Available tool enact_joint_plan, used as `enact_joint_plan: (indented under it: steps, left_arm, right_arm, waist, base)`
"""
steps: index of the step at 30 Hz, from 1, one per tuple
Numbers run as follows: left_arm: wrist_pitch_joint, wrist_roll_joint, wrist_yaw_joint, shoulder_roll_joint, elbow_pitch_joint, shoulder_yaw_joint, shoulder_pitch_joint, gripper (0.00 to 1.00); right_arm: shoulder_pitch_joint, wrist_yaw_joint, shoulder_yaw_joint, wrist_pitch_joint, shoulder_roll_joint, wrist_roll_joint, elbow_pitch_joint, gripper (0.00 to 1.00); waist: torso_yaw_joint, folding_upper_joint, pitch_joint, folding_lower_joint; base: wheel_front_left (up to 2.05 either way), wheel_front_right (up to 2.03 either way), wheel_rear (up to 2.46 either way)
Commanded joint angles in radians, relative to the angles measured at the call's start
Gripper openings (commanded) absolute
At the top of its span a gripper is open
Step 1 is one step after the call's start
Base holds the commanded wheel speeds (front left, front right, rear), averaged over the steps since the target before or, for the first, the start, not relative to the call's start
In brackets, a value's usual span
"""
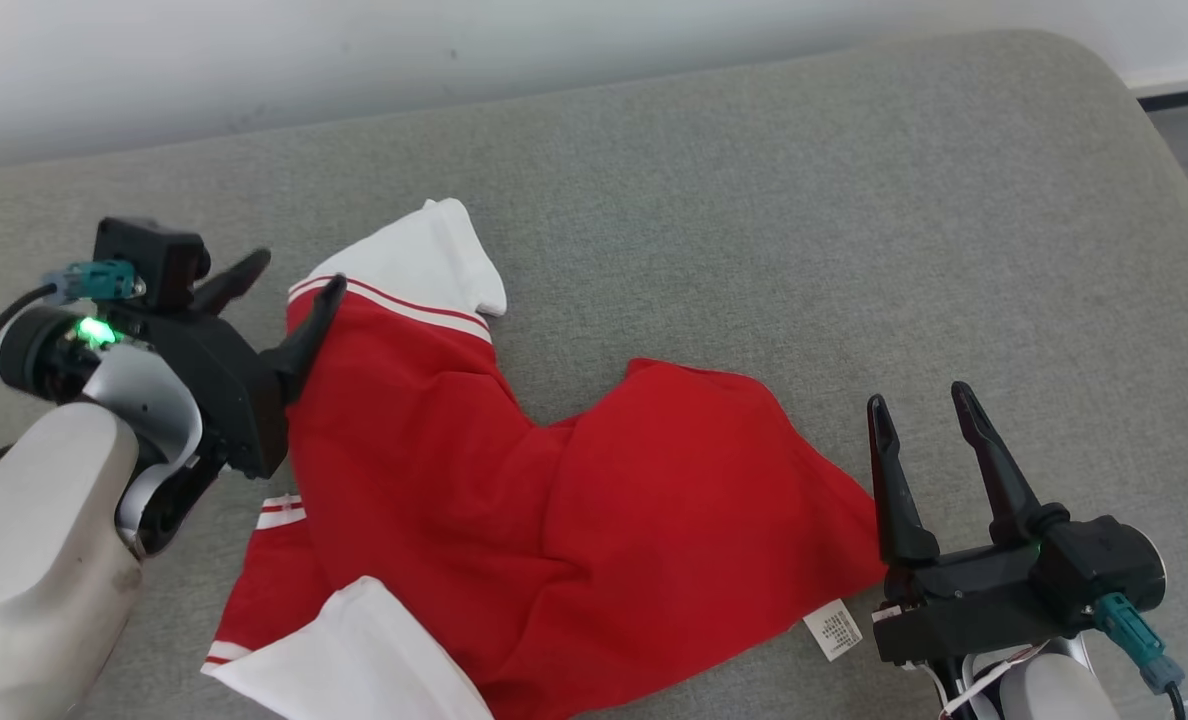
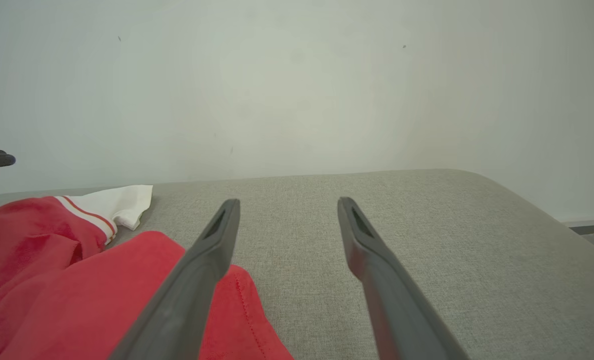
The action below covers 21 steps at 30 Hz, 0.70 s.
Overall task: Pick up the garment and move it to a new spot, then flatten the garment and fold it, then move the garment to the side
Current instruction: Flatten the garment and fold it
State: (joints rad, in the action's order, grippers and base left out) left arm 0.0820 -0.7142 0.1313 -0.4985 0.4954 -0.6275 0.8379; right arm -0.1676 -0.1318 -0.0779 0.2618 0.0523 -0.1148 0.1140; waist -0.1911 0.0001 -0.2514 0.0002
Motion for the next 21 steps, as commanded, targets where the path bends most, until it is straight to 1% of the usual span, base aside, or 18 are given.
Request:
enact_joint_plan:
  steps: [1,3,7,11,15,16,17,21]
  left_arm:
    - [0.007,-0.021,-0.002,-0.012,0.023,-0.027,0.017,1.0]
    - [0.019,-0.064,-0.002,-0.014,0.064,-0.054,0.019,1.0]
    - [0.038,-0.113,-0.002,-0.02,0.127,-0.113,0.021,1.0]
    - [0.064,-0.159,-0.002,-0.017,0.164,-0.167,0.018,1.0]
    - [0.083,-0.207,-0.002,-0.007,0.167,-0.223,0.022,1.0]
    - [0.079,-0.217,-0.002,-0.01,0.166,-0.237,0.029,0.33]
    - [0.071,-0.225,-0.002,-0.011,0.161,-0.249,0.035,0.0]
    - [-0.006,-0.248,-0.002,-0.026,0.151,-0.258,0.092,0.0]
  right_arm:
    - [-0.015,0.002,-0.003,0.005,-0.003,-0.008,0.001,1.0]
    - [-0.015,0.002,-0.001,0.005,-0.003,-0.012,0.002,1.0]
    - [-0.019,0.002,0.001,0.005,-0.003,-0.016,0.004,1.0]
    - [-0.027,0.002,0.0,0.005,-0.003,-0.016,0.004,1.0]
    - [-0.034,0.002,-0.006,0.005,-0.003,-0.018,0.002,1.0]
    - [-0.035,0.002,-0.007,0.005,-0.003,-0.02,0.001,1.0]
    - [-0.038,0.002,-0.008,0.005,-0.003,-0.02,0.002,1.0]
    - [-0.041,0.002,-0.005,0.005,-0.003,-0.021,0.001,1.0]
  waist:
    - [-0.023,-0.0001,-0.024,-0.0002]
    - [-0.026,-0.0001,-0.028,-0.0002]
    - [-0.029,-0.0001,-0.035,-0.0002]
    - [-0.028,-0.0001,-0.041,-0.0002]
    - [-0.024,-0.0001,-0.046,-0.0002]
    - [-0.022,-0.0001,-0.048,-0.0002]
    - [-0.021,-0.0001,-0.049,-0.0002]
    - [-0.014,-0.0001,-0.053,-0.0002]
  base:
    - [0.0,0.0,0.0]
    - [0.0,0.0,0.0]
    - [0.0,0.0,0.0]
    - [0.0,0.0,0.0]
    - [0.0,0.0,0.0]
    - [0.0,0.0,0.0]
    - [0.0,0.0,0.0]
    - [0.0,0.0,0.0]
